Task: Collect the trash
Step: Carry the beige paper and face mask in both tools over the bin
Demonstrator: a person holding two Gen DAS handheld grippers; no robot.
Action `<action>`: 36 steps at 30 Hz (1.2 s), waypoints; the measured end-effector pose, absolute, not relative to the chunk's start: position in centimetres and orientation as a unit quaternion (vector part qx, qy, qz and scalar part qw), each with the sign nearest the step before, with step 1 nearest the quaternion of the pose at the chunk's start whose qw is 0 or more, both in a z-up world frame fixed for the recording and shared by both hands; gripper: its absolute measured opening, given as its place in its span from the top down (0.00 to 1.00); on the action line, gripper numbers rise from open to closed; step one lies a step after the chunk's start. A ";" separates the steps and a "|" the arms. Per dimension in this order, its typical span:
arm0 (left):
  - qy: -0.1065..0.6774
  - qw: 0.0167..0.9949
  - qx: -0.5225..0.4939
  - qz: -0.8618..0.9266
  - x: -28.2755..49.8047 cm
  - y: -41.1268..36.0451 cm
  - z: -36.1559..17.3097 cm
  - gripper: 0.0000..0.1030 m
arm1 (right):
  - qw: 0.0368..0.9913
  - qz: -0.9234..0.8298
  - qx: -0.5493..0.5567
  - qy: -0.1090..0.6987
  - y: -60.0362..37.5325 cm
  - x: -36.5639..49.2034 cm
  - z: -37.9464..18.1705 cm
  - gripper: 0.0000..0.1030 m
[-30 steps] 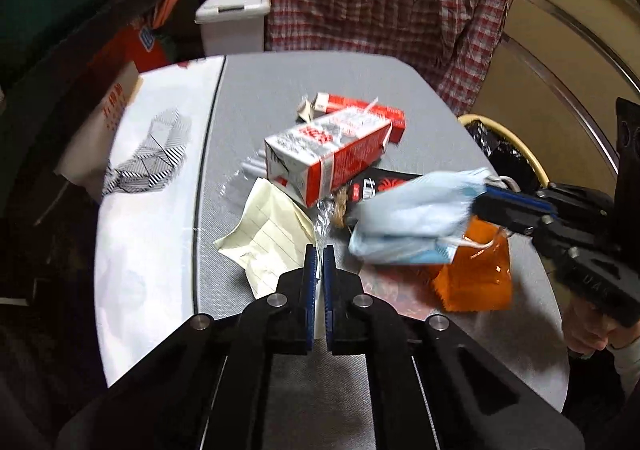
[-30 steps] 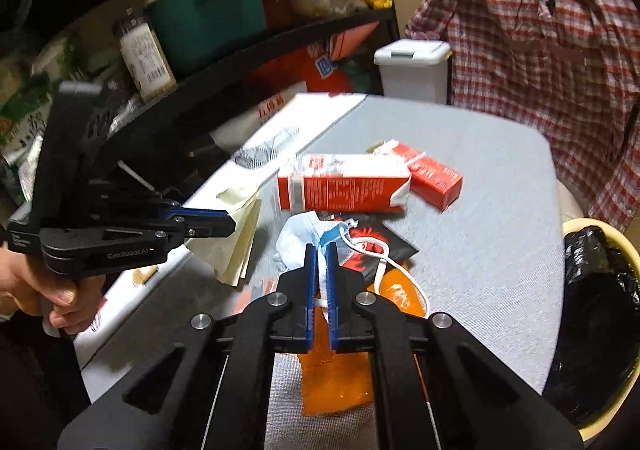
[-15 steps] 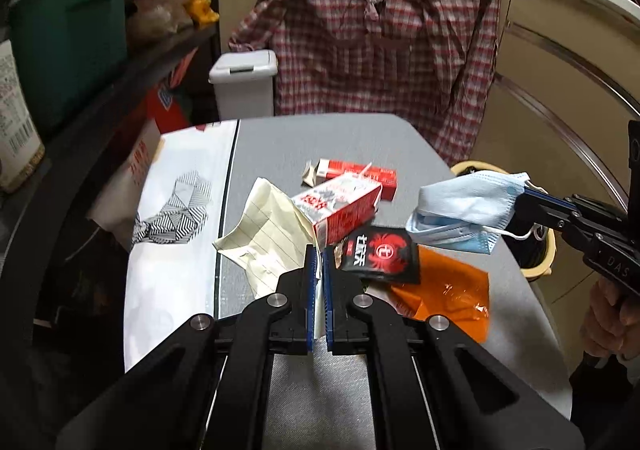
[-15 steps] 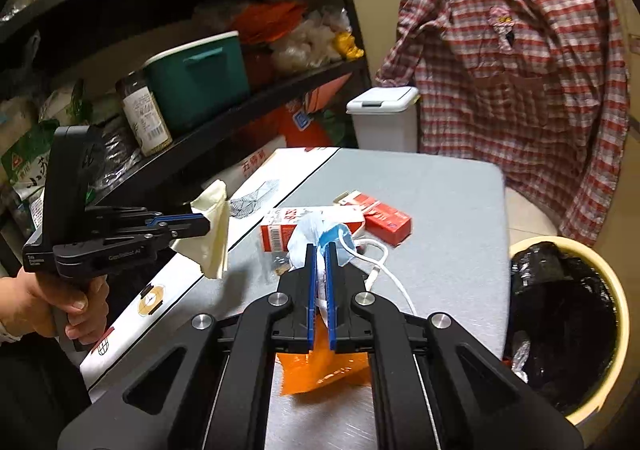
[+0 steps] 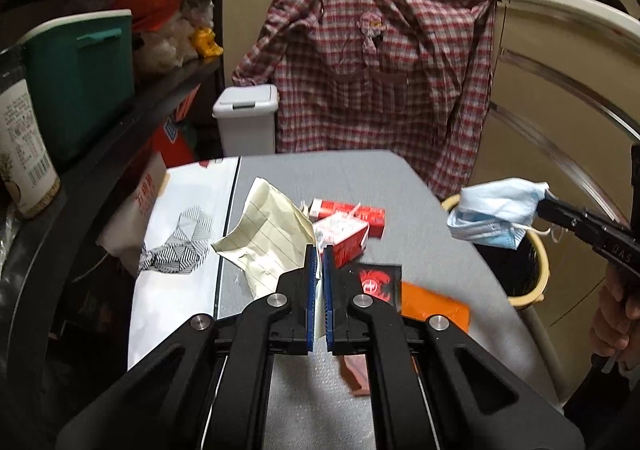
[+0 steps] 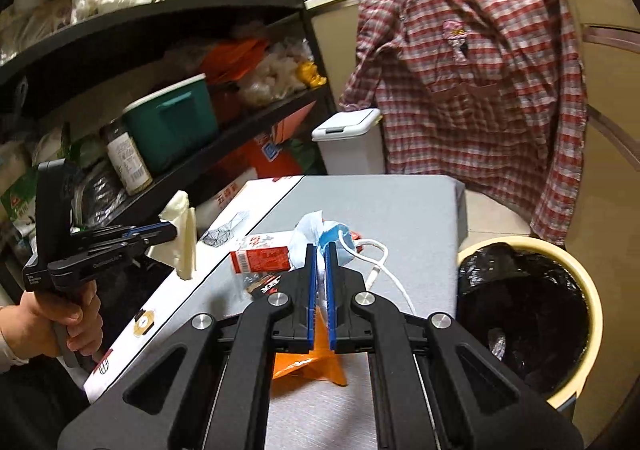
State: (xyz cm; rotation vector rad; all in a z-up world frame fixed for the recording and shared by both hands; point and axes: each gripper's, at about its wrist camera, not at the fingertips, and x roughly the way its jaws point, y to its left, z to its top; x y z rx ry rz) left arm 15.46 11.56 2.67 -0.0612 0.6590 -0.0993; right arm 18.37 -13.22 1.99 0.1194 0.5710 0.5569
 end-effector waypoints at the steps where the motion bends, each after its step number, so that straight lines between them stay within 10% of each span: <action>1: 0.317 0.947 -0.034 -0.047 15.4 11.6 3.1 0.97 | 0.921 0.268 0.060 0.276 -13.5 18.2 2.1 0.96; 36: 0.308 0.949 -0.015 -0.072 16.8 1.5 5.5 0.97 | 0.952 0.156 0.091 0.246 -25.2 18.9 4.7 0.95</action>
